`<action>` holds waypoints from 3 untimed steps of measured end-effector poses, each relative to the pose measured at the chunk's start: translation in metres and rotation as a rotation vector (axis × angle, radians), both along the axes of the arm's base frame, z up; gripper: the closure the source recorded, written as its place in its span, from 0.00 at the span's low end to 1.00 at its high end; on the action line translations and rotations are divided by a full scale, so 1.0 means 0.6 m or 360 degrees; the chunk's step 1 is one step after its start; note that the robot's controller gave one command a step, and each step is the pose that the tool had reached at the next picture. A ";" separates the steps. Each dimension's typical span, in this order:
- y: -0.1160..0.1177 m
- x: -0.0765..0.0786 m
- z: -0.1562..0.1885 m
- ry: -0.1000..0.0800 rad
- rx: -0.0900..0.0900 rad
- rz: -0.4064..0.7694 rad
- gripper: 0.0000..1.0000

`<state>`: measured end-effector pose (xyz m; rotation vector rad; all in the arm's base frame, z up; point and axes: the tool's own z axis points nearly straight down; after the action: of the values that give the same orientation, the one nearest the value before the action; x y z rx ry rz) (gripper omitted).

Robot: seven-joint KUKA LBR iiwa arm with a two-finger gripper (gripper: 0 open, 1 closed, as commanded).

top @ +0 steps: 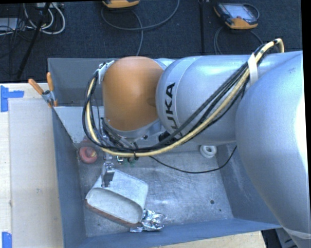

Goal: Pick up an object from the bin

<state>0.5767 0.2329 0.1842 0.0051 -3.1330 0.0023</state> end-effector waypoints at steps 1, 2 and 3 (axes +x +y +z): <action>-0.096 -0.018 -0.174 -0.0025 0.0023 -0.0476 0.00; -0.112 -0.031 -0.140 -0.0012 0.0000 -0.0771 0.00; -0.127 -0.037 -0.143 -0.0006 -0.0006 -0.1119 0.00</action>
Offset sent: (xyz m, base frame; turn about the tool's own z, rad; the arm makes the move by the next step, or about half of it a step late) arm -0.0160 -0.0632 -0.1142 0.2965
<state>0.5544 0.1568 0.0987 -1.0755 -2.9465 0.0032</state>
